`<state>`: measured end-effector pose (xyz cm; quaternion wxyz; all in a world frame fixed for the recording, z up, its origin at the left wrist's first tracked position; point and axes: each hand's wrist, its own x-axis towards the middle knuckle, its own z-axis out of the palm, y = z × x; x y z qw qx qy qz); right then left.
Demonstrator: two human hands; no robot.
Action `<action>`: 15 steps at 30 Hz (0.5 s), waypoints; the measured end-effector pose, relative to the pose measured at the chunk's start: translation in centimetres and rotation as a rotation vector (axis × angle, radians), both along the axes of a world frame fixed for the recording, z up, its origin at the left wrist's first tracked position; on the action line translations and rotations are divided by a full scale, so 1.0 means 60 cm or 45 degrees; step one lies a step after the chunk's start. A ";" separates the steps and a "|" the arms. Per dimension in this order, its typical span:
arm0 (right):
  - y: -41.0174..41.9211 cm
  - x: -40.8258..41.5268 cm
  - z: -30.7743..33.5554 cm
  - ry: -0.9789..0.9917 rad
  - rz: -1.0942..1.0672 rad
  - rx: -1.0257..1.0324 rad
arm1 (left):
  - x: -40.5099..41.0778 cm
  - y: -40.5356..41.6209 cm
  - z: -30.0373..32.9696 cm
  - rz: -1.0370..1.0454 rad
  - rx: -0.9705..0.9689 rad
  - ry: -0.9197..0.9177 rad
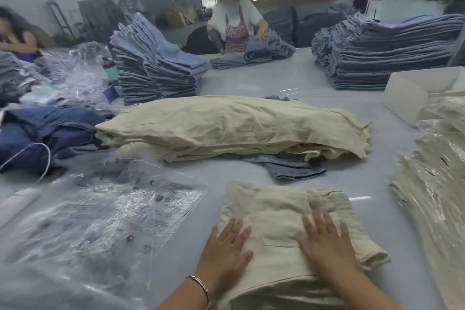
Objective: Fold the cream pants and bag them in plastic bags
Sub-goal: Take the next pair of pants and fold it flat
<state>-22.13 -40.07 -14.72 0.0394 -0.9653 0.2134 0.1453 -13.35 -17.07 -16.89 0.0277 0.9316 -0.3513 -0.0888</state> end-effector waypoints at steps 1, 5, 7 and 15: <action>0.012 0.006 0.006 -0.013 -0.024 -0.010 | -0.004 0.012 0.006 -0.015 -0.002 -0.119; 0.082 0.027 0.011 -0.169 0.058 0.075 | -0.001 0.095 0.037 0.133 -0.196 -0.376; 0.123 0.038 0.001 -0.245 0.257 0.034 | 0.026 0.168 0.044 0.421 -0.278 -0.340; 0.314 0.096 0.012 -0.874 0.648 0.357 | 0.050 0.470 0.041 0.560 0.162 0.012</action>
